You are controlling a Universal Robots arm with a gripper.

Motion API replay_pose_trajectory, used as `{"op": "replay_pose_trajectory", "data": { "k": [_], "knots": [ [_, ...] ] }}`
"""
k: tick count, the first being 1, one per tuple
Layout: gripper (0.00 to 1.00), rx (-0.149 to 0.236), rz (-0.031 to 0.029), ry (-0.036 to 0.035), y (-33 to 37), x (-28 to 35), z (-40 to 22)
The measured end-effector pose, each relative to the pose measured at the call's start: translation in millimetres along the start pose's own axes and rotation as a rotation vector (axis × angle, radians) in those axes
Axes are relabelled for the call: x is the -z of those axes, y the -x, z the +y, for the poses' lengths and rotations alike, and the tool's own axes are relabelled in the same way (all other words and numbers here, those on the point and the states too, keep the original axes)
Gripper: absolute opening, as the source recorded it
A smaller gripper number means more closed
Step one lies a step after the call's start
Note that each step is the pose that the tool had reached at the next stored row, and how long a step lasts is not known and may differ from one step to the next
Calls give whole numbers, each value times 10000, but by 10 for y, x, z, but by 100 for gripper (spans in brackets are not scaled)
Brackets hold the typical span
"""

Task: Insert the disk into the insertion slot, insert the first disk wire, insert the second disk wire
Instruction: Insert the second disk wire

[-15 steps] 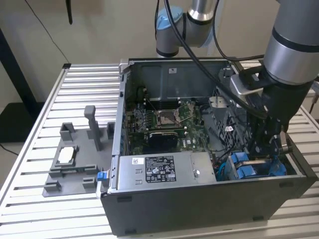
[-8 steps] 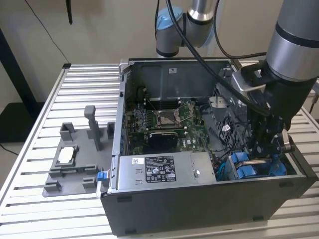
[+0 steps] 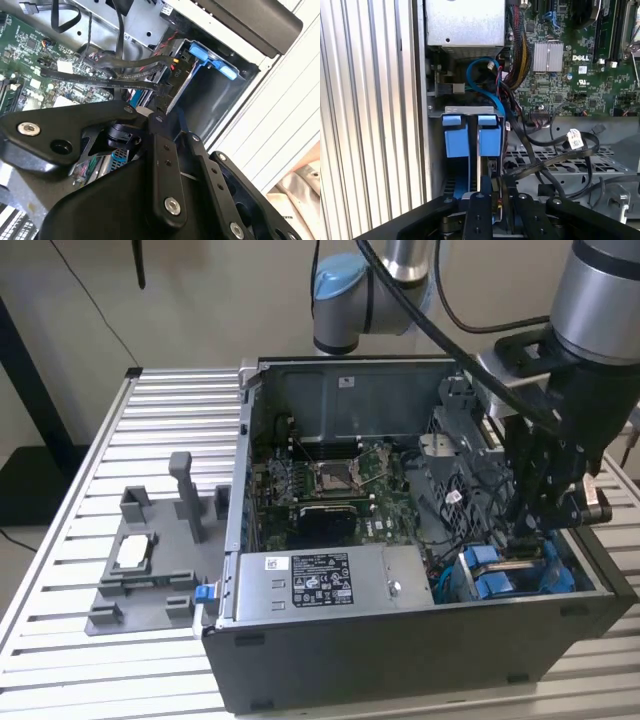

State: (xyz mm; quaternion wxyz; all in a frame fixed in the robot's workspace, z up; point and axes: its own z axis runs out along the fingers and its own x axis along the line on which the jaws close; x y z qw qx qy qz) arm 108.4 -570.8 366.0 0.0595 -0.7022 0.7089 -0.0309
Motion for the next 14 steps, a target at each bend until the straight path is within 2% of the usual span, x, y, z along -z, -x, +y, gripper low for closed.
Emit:
{"op": "replay_pose_trajectory", "data": {
  "k": [4, 6, 14],
  "knots": [
    [24, -8, 1, -1, 5, 115, -15],
    [24, -8, -1, -2, 6, 152, -20],
    [24, -8, 1, -3, 7, 162, -21]
  ]
}}
